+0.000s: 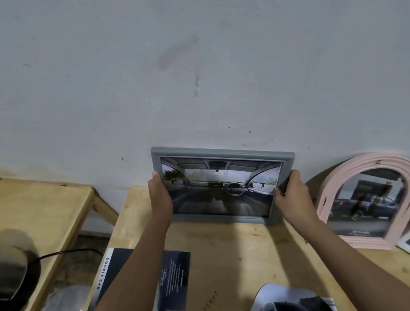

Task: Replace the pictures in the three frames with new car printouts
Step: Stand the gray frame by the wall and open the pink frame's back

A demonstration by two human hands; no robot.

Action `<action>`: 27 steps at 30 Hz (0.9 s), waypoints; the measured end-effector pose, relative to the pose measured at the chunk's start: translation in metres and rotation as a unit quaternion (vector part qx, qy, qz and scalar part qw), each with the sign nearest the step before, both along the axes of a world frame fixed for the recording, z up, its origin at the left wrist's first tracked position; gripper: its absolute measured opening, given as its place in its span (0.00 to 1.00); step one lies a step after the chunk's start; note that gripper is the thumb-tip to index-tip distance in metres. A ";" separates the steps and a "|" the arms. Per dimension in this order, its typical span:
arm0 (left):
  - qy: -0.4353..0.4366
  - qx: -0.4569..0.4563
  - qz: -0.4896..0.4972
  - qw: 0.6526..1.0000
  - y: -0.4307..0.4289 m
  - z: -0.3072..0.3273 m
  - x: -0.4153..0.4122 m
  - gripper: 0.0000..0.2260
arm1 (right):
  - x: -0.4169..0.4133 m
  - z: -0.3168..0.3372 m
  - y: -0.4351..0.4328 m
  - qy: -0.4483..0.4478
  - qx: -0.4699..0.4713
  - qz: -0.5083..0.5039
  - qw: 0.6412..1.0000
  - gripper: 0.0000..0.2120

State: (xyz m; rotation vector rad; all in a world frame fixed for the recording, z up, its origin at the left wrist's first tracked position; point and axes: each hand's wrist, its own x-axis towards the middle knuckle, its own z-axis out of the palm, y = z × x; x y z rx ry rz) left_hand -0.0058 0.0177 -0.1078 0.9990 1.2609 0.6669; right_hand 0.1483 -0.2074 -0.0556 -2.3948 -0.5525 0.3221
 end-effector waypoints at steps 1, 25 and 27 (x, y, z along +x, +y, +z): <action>0.018 0.031 0.023 0.999 -0.005 0.007 0.002 0.19 | 0.000 -0.001 -0.001 0.005 0.014 -0.008 1.000 0.11; 0.038 0.256 -0.326 0.909 -0.250 0.052 0.187 0.15 | 0.122 -0.001 -0.206 -0.016 0.057 -0.114 0.992 0.25; 0.051 0.237 -0.324 0.914 -0.255 0.051 0.193 0.16 | 0.127 -0.001 -0.205 0.006 0.055 -0.116 0.992 0.19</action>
